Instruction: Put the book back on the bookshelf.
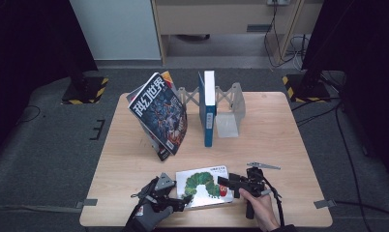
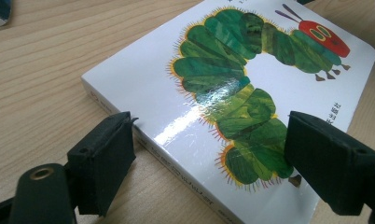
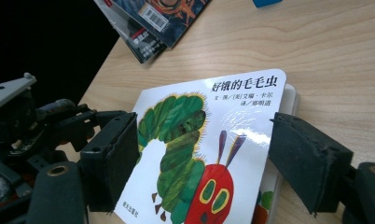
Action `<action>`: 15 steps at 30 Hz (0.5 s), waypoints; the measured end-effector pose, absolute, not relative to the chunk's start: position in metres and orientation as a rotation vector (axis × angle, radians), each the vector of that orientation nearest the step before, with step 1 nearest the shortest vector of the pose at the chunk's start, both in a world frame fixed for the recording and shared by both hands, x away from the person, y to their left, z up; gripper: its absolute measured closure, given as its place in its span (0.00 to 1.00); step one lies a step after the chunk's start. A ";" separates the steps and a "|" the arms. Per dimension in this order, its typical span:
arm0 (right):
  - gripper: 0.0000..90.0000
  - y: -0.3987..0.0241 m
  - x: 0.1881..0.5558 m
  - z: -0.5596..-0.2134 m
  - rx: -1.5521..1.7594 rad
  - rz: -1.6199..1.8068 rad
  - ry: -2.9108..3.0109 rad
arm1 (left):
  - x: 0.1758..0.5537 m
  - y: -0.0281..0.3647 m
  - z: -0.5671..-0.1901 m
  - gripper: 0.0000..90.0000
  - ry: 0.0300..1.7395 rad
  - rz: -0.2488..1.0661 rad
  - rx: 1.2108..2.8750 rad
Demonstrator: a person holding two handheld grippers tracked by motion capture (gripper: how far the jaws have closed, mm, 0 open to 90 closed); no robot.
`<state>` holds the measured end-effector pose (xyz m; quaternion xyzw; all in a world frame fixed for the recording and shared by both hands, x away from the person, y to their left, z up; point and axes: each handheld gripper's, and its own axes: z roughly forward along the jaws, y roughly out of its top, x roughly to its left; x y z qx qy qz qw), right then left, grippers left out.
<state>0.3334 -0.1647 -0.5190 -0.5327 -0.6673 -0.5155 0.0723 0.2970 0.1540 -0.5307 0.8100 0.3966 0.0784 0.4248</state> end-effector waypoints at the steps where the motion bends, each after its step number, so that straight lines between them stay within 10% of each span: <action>1: 0.27 -0.165 0.333 -0.519 -1.598 -1.558 -1.995 | 0.297 0.154 -0.531 0.17 0.989 0.194 2.026; 15: 0.33 -0.152 0.331 -0.524 -1.491 -1.585 -1.760 | 0.297 0.157 -0.531 0.18 0.993 0.100 1.974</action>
